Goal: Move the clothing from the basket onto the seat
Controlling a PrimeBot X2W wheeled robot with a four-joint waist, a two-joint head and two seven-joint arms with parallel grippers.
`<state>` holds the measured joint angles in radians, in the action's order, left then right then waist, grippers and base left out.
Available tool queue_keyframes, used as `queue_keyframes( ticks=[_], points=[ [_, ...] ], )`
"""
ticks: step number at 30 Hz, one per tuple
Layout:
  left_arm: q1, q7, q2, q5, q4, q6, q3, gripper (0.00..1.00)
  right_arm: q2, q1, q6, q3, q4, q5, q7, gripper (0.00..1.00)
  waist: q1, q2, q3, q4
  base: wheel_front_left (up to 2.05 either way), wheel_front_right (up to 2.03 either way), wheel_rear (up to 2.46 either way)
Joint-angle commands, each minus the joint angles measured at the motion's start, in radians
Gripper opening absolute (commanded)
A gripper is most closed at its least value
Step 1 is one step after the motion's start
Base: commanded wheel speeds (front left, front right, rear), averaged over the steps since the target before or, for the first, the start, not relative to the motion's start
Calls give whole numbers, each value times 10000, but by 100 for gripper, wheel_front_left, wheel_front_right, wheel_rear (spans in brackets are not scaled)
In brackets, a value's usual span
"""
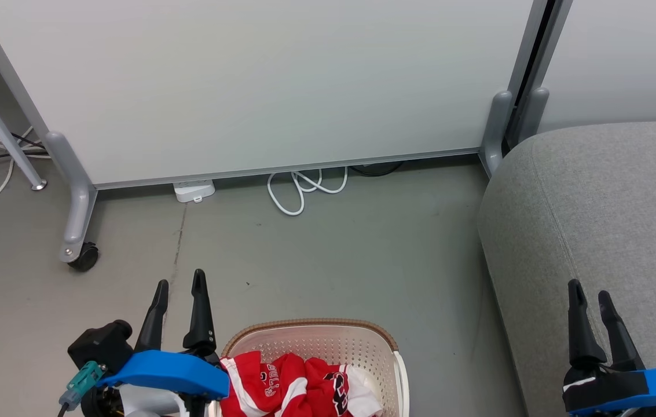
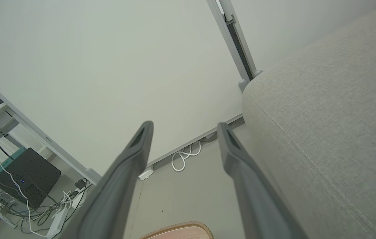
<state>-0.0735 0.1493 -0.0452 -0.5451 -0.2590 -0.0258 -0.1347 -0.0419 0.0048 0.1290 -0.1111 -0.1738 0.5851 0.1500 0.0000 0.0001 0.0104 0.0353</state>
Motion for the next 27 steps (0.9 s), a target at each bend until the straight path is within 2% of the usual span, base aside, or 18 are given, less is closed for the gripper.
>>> queue_keyframes(
  ticks=[1, 27],
  points=[
    [-210, 94, -62, 281, 60, 58, -38, 100, -83, 25, 18, -10, 110, -294, 87, 100, 0, -1, -1, 2, 0, 0, 0],
    [-245, 672, -64, 2020, -286, 165, -439, 100, -98, 225, 23, -29, 128, -2346, 666, 100, 0, -1, -17, 98, 0, 0, 0]
  ],
)
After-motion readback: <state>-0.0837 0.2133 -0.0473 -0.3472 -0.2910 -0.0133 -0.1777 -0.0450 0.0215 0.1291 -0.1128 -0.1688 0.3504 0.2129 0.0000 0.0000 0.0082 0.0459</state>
